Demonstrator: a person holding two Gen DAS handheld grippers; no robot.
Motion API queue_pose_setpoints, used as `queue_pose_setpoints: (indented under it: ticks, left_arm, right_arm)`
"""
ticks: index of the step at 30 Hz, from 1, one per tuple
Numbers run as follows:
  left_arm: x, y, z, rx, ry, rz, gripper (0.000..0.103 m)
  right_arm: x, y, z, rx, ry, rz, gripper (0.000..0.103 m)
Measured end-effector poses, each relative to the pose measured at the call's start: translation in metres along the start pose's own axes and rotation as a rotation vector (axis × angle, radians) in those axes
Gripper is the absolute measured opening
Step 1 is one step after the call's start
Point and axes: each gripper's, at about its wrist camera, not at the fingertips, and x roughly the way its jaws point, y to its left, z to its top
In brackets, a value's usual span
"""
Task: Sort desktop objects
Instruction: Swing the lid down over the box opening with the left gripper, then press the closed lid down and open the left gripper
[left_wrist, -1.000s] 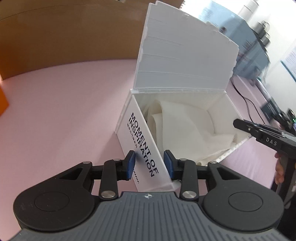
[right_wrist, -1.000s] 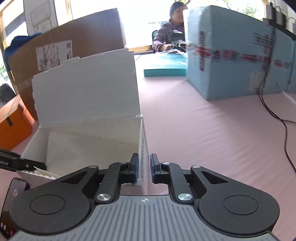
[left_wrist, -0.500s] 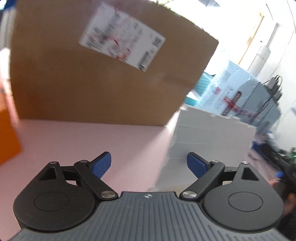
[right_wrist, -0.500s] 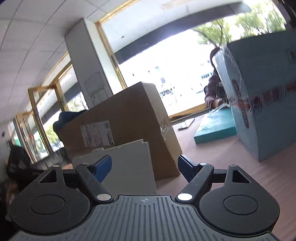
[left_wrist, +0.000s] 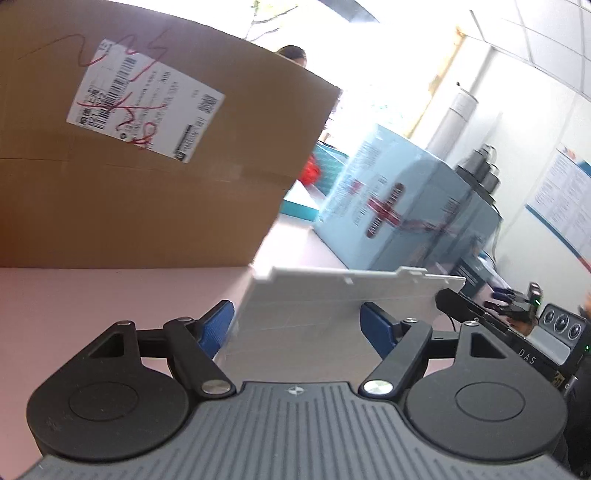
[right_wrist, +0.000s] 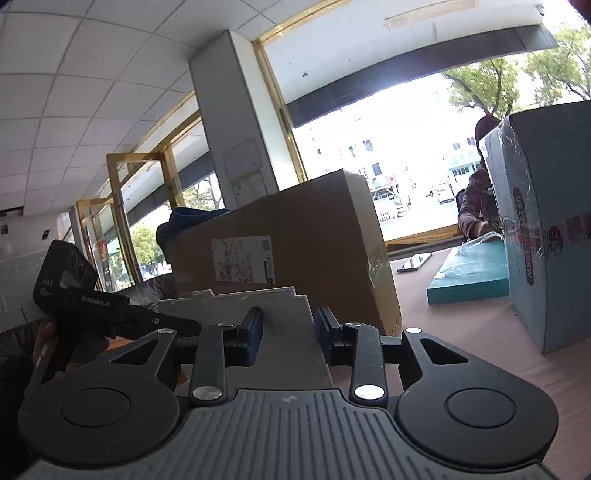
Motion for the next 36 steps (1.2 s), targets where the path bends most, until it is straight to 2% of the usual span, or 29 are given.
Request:
queue_pose_setpoints:
  ticks: [4,10,12,17,24,30,32,33,36]
  left_arm:
    - [-0.018,-0.017,-0.018,0.080,0.003,0.028,0.075]
    - [-0.036,-0.050,-0.052,0.215,-0.027,0.142,0.076]
    - [-0.041,-0.052,-0.059,0.211,-0.022,0.152,0.076]
    - [-0.046,-0.045,-0.073,0.156,0.011,0.123,0.076]
    - [-0.050,-0.038,-0.091,0.134,0.053,0.167,0.076]
    - [-0.054,-0.036,-0.098,0.141,0.048,0.232,0.076]
    - [-0.062,-0.037,-0.095,0.129,0.011,0.235,0.076]
    - [-0.066,-0.041,-0.093,0.134,-0.014,0.236,0.076]
    - [-0.069,-0.056,-0.089,0.177,-0.074,0.232,0.079]
  right_arm:
    - [-0.024,0.014,-0.010,-0.039,-0.001,-0.002,0.031]
    - [-0.057,0.034,-0.030,-0.075,0.001,-0.007,0.031]
    - [-0.065,0.036,-0.036,-0.065,-0.001,-0.001,0.031]
    - [-0.072,0.039,-0.050,-0.047,0.005,-0.005,0.031]
    - [-0.079,0.040,-0.064,-0.022,0.022,-0.015,0.031]
    - [-0.085,0.042,-0.074,-0.027,0.068,-0.048,0.031]
    - [-0.087,0.043,-0.075,-0.030,0.063,-0.075,0.031]
    - [-0.087,0.045,-0.074,-0.031,0.056,-0.093,0.028]
    - [-0.083,0.047,-0.066,0.003,0.024,-0.134,0.011]
